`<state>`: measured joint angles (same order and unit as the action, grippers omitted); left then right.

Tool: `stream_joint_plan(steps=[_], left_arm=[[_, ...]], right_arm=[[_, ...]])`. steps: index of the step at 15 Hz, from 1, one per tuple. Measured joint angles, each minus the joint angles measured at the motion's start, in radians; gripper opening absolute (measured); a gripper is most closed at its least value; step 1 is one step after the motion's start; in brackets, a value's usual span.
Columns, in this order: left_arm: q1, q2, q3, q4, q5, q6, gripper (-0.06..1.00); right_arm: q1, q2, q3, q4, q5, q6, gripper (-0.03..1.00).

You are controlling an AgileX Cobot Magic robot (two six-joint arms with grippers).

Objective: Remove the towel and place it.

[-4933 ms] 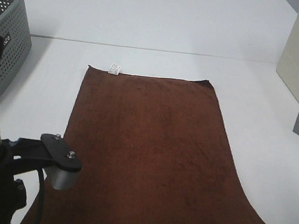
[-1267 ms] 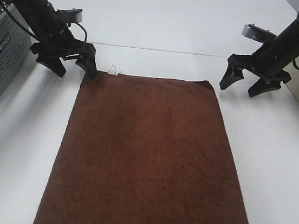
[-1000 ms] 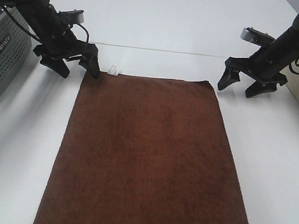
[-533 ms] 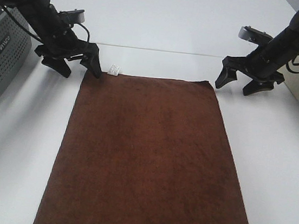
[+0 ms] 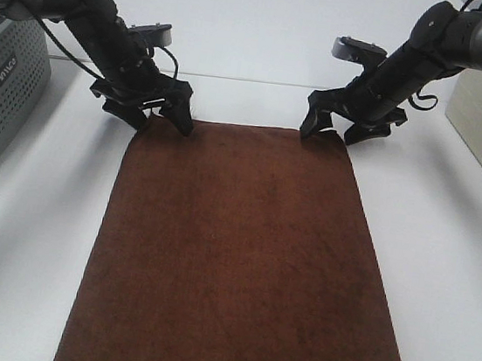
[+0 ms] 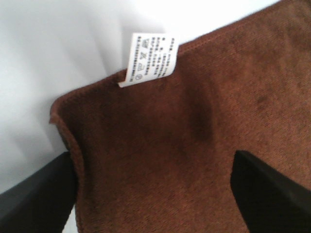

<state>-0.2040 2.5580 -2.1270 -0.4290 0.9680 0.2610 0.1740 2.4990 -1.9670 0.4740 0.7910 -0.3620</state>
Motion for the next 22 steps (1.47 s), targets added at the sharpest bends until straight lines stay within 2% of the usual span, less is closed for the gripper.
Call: stream_joint_plan(steps=[3,5,6,7,8,9,11,12,18,22], left_arm=[[-0.001,0.003,0.000,0.010,-0.003,-0.020,0.66],[-0.001,0.009,0.000,0.021,-0.004,-0.021,0.47],[-0.001,0.010,0.000,0.025,-0.005,-0.022,0.33],[-0.001,0.011,0.001,0.026,-0.006,-0.022,0.28],[-0.001,0.012,0.001,0.029,-0.009,-0.022,0.16],[-0.001,0.012,0.001,0.031,-0.009,-0.022,0.13],[-0.001,0.013,0.001,0.044,-0.014,-0.022,0.01],[-0.001,0.013,0.001,0.057,-0.016,-0.022,0.00],[-0.002,0.012,0.001,0.086,-0.064,0.004,0.00],[-0.002,0.022,-0.043,0.107,-0.144,0.010,0.00]], right_arm=[[0.000,0.002,0.000,-0.005,-0.003,0.000,0.75],[0.000,0.003,0.000,-0.021,-0.014,0.000,0.66],[0.000,0.004,0.000,-0.022,-0.018,0.000,0.56],[0.000,0.005,0.000,-0.024,-0.018,0.000,0.47],[0.000,0.009,0.000,-0.025,-0.024,0.001,0.36],[0.000,0.011,0.000,-0.029,-0.027,0.001,0.29],[0.000,0.013,0.000,-0.049,-0.038,0.001,0.05],[0.000,0.013,0.000,-0.052,-0.039,0.001,0.01],[0.000,0.013,-0.003,-0.065,-0.073,0.001,0.01],[0.000,0.025,-0.097,-0.088,-0.114,0.001,0.01]])
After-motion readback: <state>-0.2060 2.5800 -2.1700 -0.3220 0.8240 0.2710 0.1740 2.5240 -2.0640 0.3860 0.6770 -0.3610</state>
